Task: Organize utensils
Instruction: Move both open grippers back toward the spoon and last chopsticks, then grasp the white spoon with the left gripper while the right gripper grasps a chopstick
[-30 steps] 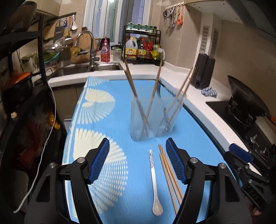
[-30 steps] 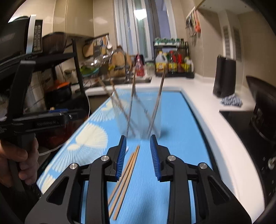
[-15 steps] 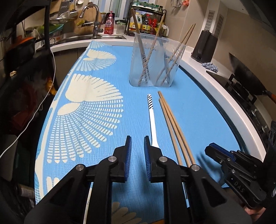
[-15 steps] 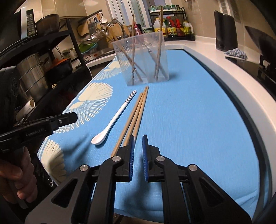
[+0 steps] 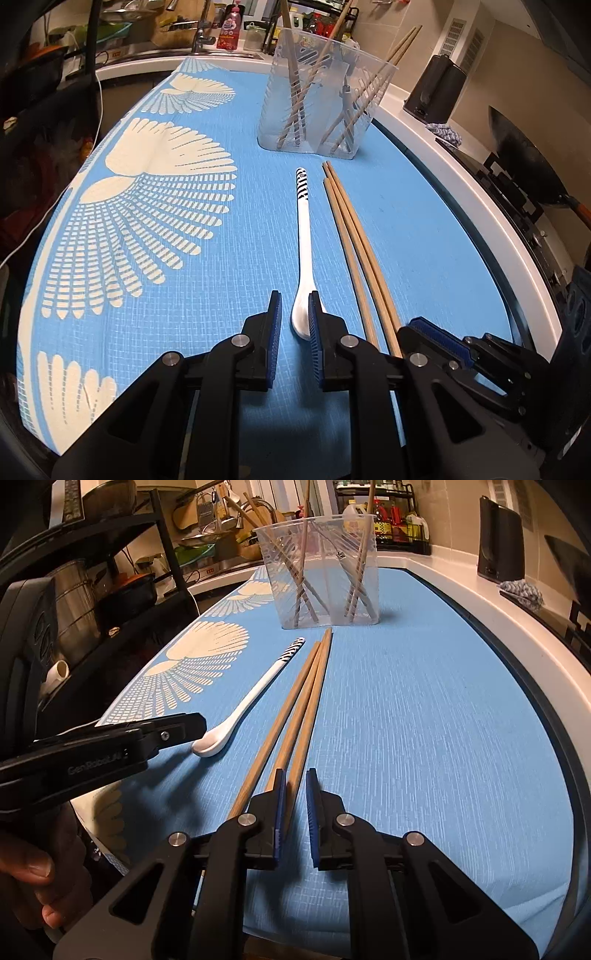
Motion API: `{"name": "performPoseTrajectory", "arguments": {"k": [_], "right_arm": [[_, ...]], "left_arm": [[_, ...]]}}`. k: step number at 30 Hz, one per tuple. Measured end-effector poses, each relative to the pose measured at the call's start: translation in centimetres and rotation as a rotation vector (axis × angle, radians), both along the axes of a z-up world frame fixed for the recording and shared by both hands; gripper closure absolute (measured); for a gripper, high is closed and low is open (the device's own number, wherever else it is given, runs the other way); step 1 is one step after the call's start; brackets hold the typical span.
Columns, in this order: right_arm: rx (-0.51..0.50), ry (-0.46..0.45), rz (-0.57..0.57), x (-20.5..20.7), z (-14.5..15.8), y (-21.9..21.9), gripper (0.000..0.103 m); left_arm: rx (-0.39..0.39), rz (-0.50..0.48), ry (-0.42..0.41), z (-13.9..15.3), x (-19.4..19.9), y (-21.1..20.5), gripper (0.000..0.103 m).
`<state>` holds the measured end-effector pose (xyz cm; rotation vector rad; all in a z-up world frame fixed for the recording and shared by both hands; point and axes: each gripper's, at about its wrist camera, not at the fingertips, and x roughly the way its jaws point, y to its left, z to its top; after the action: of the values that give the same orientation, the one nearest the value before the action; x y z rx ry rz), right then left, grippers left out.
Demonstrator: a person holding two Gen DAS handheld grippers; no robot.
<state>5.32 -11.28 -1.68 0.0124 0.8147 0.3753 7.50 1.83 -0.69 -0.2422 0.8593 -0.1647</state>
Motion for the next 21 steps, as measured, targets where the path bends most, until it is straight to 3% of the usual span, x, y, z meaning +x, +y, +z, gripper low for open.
{"name": "performPoseTrajectory", "arguments": {"k": [4, 7, 14, 17, 21], "right_arm": [[-0.016, 0.001, 0.003, -0.1, 0.0, -0.1, 0.092], [-0.036, 0.015, 0.012, -0.1, -0.2, 0.2, 0.092], [-0.044, 0.012, 0.005, -0.1, -0.2, 0.1, 0.093], [-0.049, 0.007, -0.009, -0.2, -0.1, -0.2, 0.095], [-0.044, 0.005, -0.051, 0.0, 0.0, -1.5, 0.097]], "left_arm": [[-0.016, -0.016, 0.024, -0.6, 0.5, -0.5, 0.086], [0.027, -0.018, 0.02, -0.9, 0.5, -1.1, 0.081], [0.115, -0.039, -0.008, -0.9, 0.2, -2.7, 0.081], [0.164, -0.035, -0.027, -0.9, 0.0, -3.3, 0.082], [0.154, -0.006, -0.041, -0.9, -0.1, -3.0, 0.089]]}}
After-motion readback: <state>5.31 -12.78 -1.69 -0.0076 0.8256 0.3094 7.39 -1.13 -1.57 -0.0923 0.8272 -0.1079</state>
